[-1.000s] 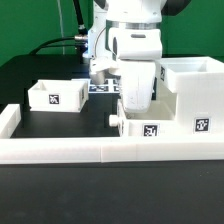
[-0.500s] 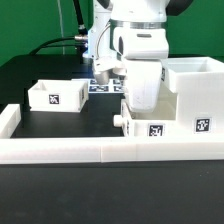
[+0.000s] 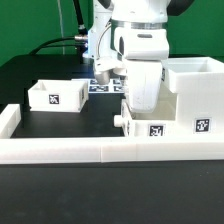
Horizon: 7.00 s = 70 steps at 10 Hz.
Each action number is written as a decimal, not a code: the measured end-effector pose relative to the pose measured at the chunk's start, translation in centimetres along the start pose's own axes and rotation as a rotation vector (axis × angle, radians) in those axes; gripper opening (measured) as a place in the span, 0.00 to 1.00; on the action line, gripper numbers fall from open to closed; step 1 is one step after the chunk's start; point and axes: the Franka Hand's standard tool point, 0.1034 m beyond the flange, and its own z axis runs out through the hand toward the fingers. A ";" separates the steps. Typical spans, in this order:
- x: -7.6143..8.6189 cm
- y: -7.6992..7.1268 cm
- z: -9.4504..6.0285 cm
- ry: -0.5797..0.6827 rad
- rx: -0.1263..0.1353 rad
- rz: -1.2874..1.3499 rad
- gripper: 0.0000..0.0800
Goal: Assemble drawer
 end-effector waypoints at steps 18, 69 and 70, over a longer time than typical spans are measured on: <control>-7.6 3.3 -1.9 0.098 -0.011 -0.038 0.81; -11.6 -5.4 -4.5 0.166 -0.032 1.067 0.81; -11.6 -5.4 -4.5 0.169 -0.027 1.121 0.81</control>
Offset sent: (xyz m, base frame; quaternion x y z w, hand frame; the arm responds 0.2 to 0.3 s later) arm 0.0036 0.0033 0.0180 0.0033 -0.0108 -0.0015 0.9999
